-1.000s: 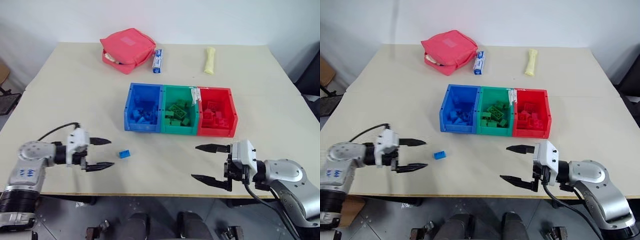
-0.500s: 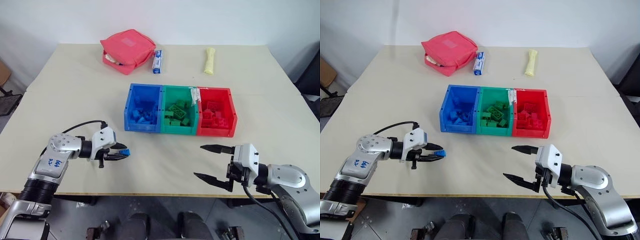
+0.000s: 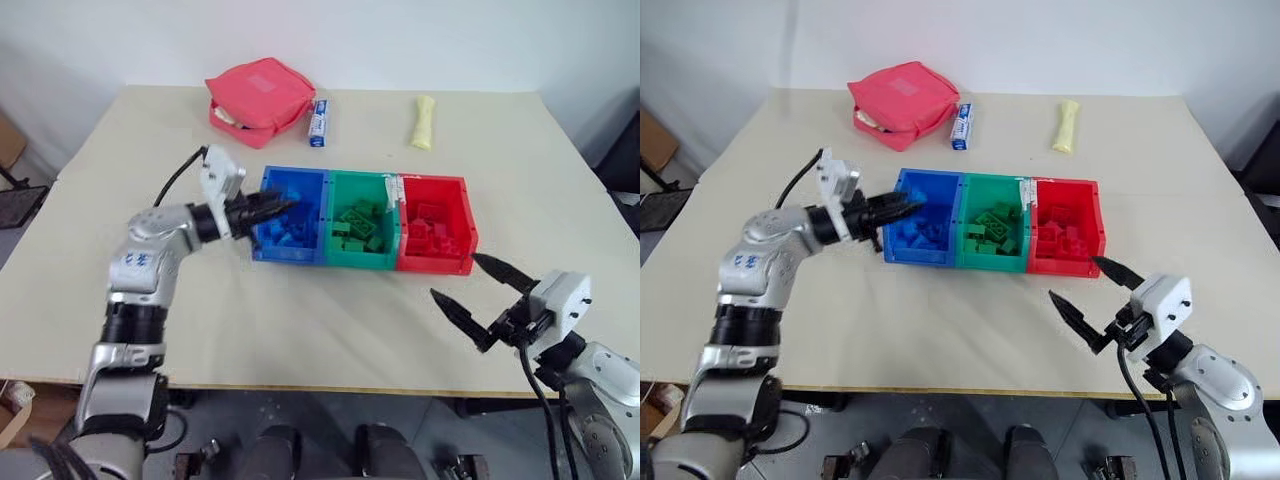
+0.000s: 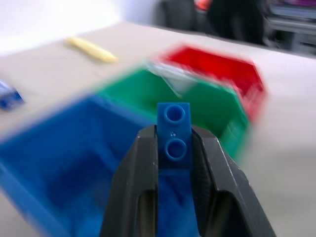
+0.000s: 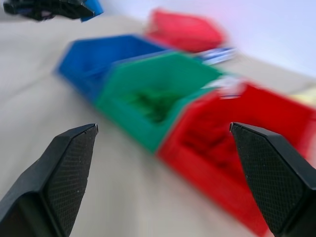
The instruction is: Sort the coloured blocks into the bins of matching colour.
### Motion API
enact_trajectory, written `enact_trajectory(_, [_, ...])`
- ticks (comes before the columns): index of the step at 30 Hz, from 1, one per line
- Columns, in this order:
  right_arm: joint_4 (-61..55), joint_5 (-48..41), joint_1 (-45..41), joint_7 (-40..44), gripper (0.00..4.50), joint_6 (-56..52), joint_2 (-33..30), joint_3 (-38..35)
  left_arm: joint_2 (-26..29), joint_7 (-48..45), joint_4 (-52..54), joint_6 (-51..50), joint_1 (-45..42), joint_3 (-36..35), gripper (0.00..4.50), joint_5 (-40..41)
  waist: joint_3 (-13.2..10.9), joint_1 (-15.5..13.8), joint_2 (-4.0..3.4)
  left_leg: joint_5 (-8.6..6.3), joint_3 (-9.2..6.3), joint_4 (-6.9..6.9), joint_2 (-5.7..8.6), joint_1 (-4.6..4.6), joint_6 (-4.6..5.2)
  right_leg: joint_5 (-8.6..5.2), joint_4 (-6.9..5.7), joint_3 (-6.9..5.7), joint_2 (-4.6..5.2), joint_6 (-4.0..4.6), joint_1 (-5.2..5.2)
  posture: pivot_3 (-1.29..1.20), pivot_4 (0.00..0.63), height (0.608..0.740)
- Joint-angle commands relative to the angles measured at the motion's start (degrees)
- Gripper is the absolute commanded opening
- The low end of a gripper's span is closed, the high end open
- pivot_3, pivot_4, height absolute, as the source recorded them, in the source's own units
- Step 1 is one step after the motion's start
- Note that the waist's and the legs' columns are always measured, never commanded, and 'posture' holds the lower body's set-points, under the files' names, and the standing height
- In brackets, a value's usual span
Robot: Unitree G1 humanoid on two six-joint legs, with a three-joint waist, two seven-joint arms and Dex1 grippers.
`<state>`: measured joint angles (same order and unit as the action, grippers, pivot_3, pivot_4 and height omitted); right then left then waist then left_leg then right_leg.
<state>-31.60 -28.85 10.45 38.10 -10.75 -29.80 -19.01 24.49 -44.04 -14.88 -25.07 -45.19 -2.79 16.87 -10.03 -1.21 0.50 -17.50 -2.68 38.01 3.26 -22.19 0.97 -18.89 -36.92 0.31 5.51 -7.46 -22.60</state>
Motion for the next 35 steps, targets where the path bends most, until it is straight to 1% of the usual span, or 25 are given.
enact_trajectory(1, [-2.7, 0.6, 0.4, -1.1, 4.50, 1.4, -0.2, -1.3, -1.8, 0.6, -3.5, 3.5, -1.4, 2.8, 0.49, -2.7, 0.0, 0.2, 0.00, 0.00, 0.05, -0.02, 0.00, 0.01, 0.00, 0.00, -0.01, -0.01, -0.04, 0.00, -0.05, 0.00, 0.150, 0.740])
enact_trajectory(4, [-2.8, 0.9, 0.8, -0.7, 4.50, 1.4, -0.9, -1.0, -2.0, 2.0, -7.0, 5.4, -3.0, 4.0, 0.49, -5.1, 0.0, 0.2, 0.01, 0.00, 0.06, -0.03, -0.03, -0.03, 0.00, 0.00, -0.02, -0.01, -0.07, 0.00, -0.13, 0.00, 0.150, 0.740])
enact_trajectory(5, [-2.8, 0.8, 0.9, -0.6, 4.50, 1.5, -0.9, -1.1, -1.7, 1.4, -7.8, 6.1, -3.4, 4.4, 1.24, -5.5, 0.0, 0.1, 0.02, 0.00, 0.06, -0.02, -0.03, -0.03, 0.00, 0.00, -0.02, -0.01, -0.07, 0.00, -0.14, 0.00, 0.150, 0.740])
enact_trajectory(6, [-2.7, 0.8, 1.1, -0.6, 4.50, 1.6, -0.9, -1.2, -1.4, 0.9, -8.2, 7.4, -3.6, 4.6, 1.49, -6.0, 0.0, 0.1, 0.02, 0.01, 0.06, -0.01, -0.03, -0.04, 0.00, 0.00, 0.00, -0.01, -0.07, 0.00, -0.13, 0.00, 0.150, 0.740])
enact_trajectory(10, [-1.7, 0.5, 1.8, 0.5, 4.50, 2.4, -1.5, -1.9, 0.3, -4.4, -5.5, 8.9, -2.3, 3.3, 2.64, -3.2, 0.0, -0.1, 0.02, 0.00, 0.06, -0.01, -0.02, -0.04, 0.00, 0.00, 0.02, 0.01, -0.02, 0.00, -0.13, 0.00, 0.150, 0.740])
enact_trajectory(14, [0.0, 0.0, 1.8, 3.4, 4.50, 3.0, -3.0, -1.8, 4.7, -11.1, -1.6, 12.1, 0.9, 1.6, 3.76, -1.0, 0.0, 0.1, 0.02, 0.00, 0.05, -0.02, -0.04, -0.05, 0.00, 0.00, 0.07, 0.03, 0.00, 0.00, -0.12, 0.00, 0.150, 0.740])
enact_trajectory(15, [0.3, -0.3, 1.9, 4.7, 4.50, 2.9, -3.8, -1.5, 6.9, -14.3, -0.7, 12.8, 2.5, 0.7, 4.07, 0.3, 0.0, 0.1, 0.01, 0.00, 0.05, -0.02, -0.06, -0.04, -0.01, 0.00, 0.07, 0.04, 0.01, 0.00, -0.12, 0.00, 0.150, 0.740])
enact_trajectory(16, [0.7, -0.6, 1.9, 6.8, 4.50, 2.6, -5.2, -1.0, 10.3, -19.9, 0.2, 13.8, 5.1, -0.5, 4.07, 2.1, 0.0, 0.3, 0.01, 0.01, 0.05, -0.03, -0.07, -0.04, -0.02, 0.00, 0.08, 0.05, 0.01, 0.00, -0.12, 0.00, 0.150, 0.740])
enact_trajectory(18, [1.7, -1.0, 1.9, 10.3, 4.50, 2.2, -7.6, -0.3, 15.5, -27.2, 0.7, 15.2, 9.6, -2.3, 4.07, 4.5, 0.0, 1.2, -0.03, 0.00, 0.08, -0.10, -0.11, -0.01, -0.03, 0.00, 0.11, 0.08, 0.01, 0.01, -0.12, 0.00, 0.150, 0.740])
enact_trajectory(19, [2.1, -1.2, 1.9, 11.5, 4.50, 2.2, -8.5, -0.1, 17.1, -29.0, 0.6, 15.5, 11.2, -2.9, 4.07, 5.0, 0.0, 1.4, -0.03, 0.00, 0.05, -0.12, -0.13, 0.00, -0.04, -0.01, 0.12, 0.10, 0.01, 0.02, -0.11, 0.00, 0.150, 0.740])
enact_trajectory(21, [3.7, -1.6, 1.4, 14.6, 4.50, 2.7, -10.7, -0.3, 20.8, -30.0, -0.7, 18.1, 15.0, -3.6, 4.07, 3.3, 0.0, 1.3, -0.05, -0.01, 0.01, -0.12, -0.18, 0.01, -0.06, -0.03, 0.38, 0.13, 0.02, 0.05, -0.08, 0.00, 0.150, 0.740])
enact_trajectory(23, [5.3, -2.1, 0.8, 17.2, 4.50, 3.1, -12.3, -0.6, 22.5, -30.1, -2.5, 21.3, 18.0, -5.3, 4.07, 2.8, 0.0, 1.1, -0.04, -0.02, -0.07, -0.09, -0.18, 0.02, -0.04, -0.03, 0.51, 0.21, 0.07, 0.06, 0.04, 0.00, 0.150, 0.740])
enact_trajectory(25, [6.9, -1.8, 0.8, 20.0, 4.50, 4.6, -13.2, -0.5, 23.3, -28.8, -3.3, 25.5, 22.0, -7.2, 4.07, 2.0, 0.0, 0.7, -0.05, -0.05, -0.15, -0.07, -0.15, 0.02, 0.02, -0.03, 0.60, 0.19, 0.17, 0.06, 0.13, 0.00, 0.150, 0.740])
enact_trajectory(27, [8.1, -1.3, 1.0, 21.7, 4.50, 5.7, -13.6, -0.1, 23.3, -27.8, -2.1, 27.6, 25.1, -8.0, 4.07, 1.7, 0.0, 0.3, -0.04, -0.06, -0.19, -0.07, -0.14, 0.00, 0.03, -0.03, 0.69, 0.16, 0.19, 0.06, 0.15, 0.00, 0.150, 0.740])
enact_trajectory(32, [10.3, -0.7, -1.6, 21.8, 4.50, 5.8, -12.7, 1.2, 20.5, -22.3, 3.1, 27.3, 31.4, -9.2, 4.07, 2.4, 0.0, -0.1, -0.05, -0.08, -0.18, -0.09, -0.15, -0.02, 0.03, -0.02, 0.73, 0.17, 0.21, 0.06, 0.16, 0.00, 0.150, 0.740])
enact_trajectory(35, [11.0, -0.6, -2.5, 21.5, 4.50, 5.6, -12.4, 1.4, 19.8, -21.5, 5.4, 27.1, 33.3, -9.3, 4.07, 2.9, 0.0, -0.1, -0.05, -0.08, -0.19, -0.08, -0.16, -0.02, 0.02, -0.02, 0.72, 0.16, 0.20, 0.06, 0.15, 0.00, 0.150, 0.740])
